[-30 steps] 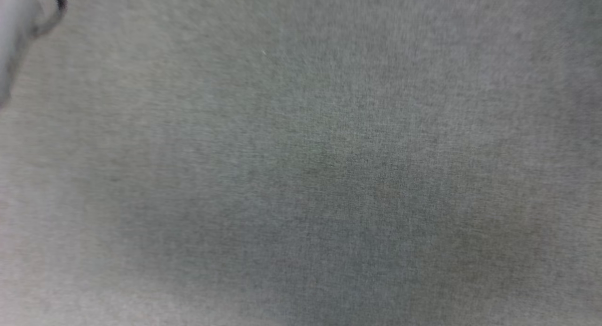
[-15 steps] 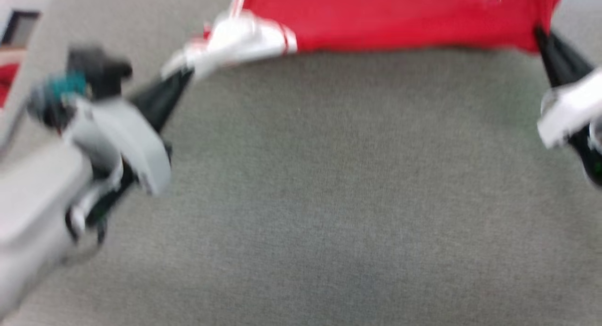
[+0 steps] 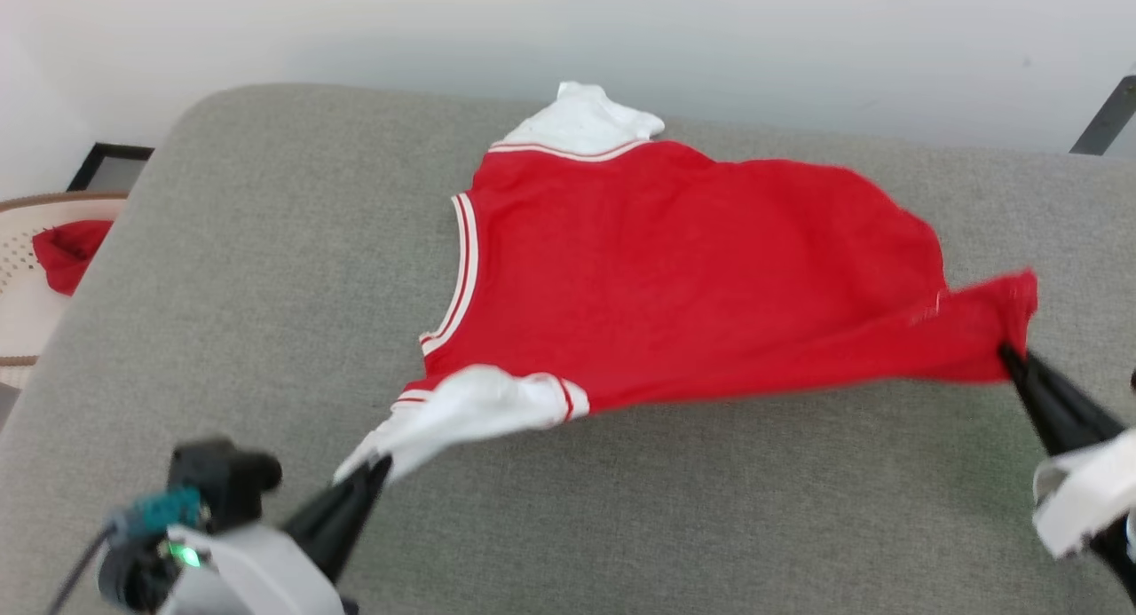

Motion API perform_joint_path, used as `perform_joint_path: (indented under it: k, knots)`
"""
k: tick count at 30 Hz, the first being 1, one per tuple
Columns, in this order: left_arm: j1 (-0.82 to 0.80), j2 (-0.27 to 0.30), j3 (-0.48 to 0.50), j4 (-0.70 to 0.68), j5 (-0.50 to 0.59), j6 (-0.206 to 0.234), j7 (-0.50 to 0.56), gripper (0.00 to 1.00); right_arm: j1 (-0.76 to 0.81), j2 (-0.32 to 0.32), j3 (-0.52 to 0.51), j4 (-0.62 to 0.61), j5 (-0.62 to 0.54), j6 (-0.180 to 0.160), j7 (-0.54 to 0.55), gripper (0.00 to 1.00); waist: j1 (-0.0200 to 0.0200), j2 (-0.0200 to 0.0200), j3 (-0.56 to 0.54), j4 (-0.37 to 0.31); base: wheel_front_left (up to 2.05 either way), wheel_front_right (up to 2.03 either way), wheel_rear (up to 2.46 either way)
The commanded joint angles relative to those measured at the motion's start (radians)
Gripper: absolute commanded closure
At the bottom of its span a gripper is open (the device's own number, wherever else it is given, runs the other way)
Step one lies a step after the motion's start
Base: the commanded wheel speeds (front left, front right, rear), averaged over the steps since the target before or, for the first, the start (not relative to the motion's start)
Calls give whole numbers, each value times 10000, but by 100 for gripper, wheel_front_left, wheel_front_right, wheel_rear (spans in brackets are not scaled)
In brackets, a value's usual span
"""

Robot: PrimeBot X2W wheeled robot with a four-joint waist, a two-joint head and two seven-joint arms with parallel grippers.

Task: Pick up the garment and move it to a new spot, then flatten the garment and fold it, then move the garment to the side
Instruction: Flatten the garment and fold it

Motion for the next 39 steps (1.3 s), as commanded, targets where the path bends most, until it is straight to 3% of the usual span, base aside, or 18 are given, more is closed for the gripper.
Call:
perform_joint_path:
  k: [1,9,16,27,35,39]
  knots:
    - [500,73,-32,-342,-226,358,-156,100,751,51,-412,-413,-189,-13,152,100,0,0,-80,0,0,0,0]
    - [2233,178,74,-1405,-1135,1712,-470,100,3360,398,-1972,-2333,-1151,-13,885,100,0,0,5,-38,0,0,0]
    - [3607,115,538,-1815,-1787,2330,-558,100,5239,970,-3026,-3674,-1698,-13,1529,100,0,0,118,-21,0,0,0]
    - [4435,734,901,-2656,-1980,3143,-534,100,6317,1552,-3774,-4836,-1718,-13,1963,100,0,0,418,-348,0,0,0]
    - [3201,1813,1036,-3166,-830,3468,200,100,5897,1877,-4066,-5337,-1388,-13,2258,100,0,0,540,-679,0,0,0]
    - [1929,2287,1140,-2963,317,2902,1094,100,5355,2015,-4078,-5418,-1383,-13,2536,100,0,0,655,-824,0,0,0]
